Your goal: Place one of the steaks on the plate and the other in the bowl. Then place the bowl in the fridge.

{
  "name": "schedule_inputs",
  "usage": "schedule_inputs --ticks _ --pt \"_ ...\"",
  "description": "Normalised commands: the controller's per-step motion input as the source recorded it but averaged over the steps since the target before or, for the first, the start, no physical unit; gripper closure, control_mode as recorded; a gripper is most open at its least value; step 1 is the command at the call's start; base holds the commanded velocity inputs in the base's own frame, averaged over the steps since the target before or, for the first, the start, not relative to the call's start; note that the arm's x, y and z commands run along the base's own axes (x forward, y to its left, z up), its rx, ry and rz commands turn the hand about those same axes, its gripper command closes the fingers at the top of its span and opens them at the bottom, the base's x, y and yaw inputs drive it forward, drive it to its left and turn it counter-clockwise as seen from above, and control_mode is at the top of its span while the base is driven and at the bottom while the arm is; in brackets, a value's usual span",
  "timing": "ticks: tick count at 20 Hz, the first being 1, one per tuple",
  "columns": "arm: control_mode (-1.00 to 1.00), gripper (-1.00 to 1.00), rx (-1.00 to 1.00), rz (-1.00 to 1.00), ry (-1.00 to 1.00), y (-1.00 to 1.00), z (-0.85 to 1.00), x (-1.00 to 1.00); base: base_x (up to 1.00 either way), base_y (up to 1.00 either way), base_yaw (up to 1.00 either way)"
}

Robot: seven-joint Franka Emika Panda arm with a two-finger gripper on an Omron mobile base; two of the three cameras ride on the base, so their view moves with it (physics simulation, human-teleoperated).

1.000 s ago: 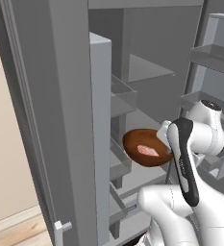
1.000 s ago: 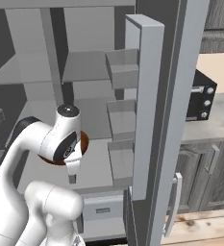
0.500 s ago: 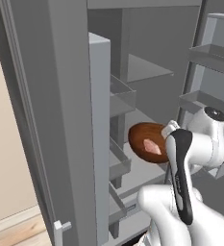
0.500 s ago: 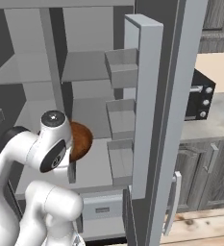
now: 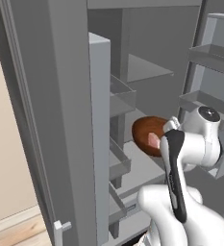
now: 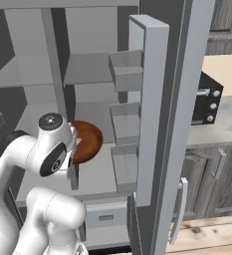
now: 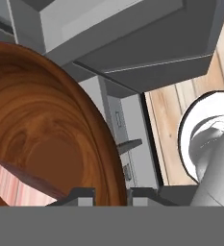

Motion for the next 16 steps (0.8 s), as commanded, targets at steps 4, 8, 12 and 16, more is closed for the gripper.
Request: schedule_inputs --ticks 4,8,12,16 --pt "-1.0 1.0 0.0 -0.06 -0.05 -0.01 0.0 0.28 0.0 0.0 0.0" --pt "-1.0 1.0 0.0 -0.01 0.0 -0.04 0.01 0.26 0.0 0.0 0.0" --pt "-1.0 1.0 0.0 0.06 0.0 -0.02 0.0 0.5 0.0 0.0 0.0" --pt "-1.0 1.0 0.0 0.06 0.0 -0.11 0.0 0.56 0.0 0.0 0.0"
